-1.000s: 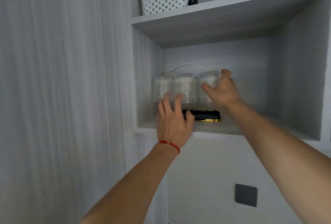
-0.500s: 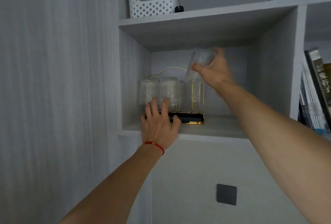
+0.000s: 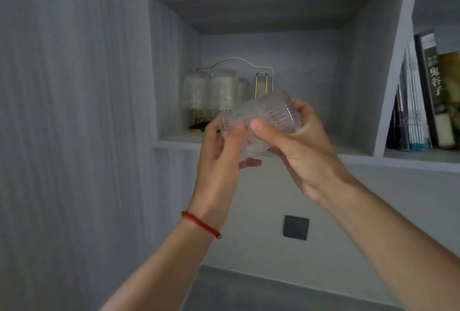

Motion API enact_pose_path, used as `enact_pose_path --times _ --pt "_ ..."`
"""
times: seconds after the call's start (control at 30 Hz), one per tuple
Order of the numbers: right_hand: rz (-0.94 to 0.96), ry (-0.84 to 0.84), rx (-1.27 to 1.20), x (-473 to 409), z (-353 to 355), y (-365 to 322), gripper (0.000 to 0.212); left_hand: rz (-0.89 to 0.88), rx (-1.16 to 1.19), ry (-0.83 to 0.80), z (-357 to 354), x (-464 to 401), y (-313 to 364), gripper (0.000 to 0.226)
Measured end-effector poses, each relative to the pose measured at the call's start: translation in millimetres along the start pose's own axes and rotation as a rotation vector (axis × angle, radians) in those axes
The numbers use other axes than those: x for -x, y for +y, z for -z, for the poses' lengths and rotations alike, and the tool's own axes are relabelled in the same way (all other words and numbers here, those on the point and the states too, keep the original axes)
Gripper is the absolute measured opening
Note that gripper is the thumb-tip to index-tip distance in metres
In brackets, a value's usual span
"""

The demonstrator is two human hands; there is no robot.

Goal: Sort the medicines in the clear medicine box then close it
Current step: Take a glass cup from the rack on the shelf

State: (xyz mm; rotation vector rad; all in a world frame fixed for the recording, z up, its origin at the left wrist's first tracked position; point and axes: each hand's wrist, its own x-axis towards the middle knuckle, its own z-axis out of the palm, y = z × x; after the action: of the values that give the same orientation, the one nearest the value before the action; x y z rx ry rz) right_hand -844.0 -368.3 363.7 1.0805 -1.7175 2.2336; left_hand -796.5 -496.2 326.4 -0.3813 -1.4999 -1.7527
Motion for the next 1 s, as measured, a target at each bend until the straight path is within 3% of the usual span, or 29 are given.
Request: enact_pose_path --times 0.07,0.13,0.23,0.3,0.37,0.47,0.63,0.77,1.0 --pt "-0.109 -0.059 -0.084 33 7 22 0.101 0.052 -0.004 0.005 9 29 -2 0.064" --pt "-0.214 -0.157 -0.035 60 17 42 0.092 0.112 -0.09 -0.014 26 57 -11 0.065" --pt "-0.301 -0.414 0.317 90 38 71 0.066 0.204 -0.32 -0.137 56 91 -29 0.061" --pt "-0.357 -0.592 0.505 111 41 96 0.066 0.266 -0.459 -0.269 71 114 -47 0.064" --pt "-0.422 -0.655 0.594 138 37 127 0.075 0.326 -0.539 -0.361 82 139 -69 0.071" --pt "-0.504 -0.59 0.553 185 35 177 0.087 0.438 -0.639 -0.396 102 181 -105 0.076" --pt "-0.705 -0.459 0.587 277 46 250 0.086 0.791 -0.713 -0.364 161 276 -162 0.068" --pt "-0.882 -0.405 0.614 350 49 290 0.084 0.87 -1.089 -0.605 194 353 -196 0.064" --pt "-0.94 -0.374 0.7 419 26 313 0.091 0.919 -1.368 -0.908 205 412 -223 0.082"
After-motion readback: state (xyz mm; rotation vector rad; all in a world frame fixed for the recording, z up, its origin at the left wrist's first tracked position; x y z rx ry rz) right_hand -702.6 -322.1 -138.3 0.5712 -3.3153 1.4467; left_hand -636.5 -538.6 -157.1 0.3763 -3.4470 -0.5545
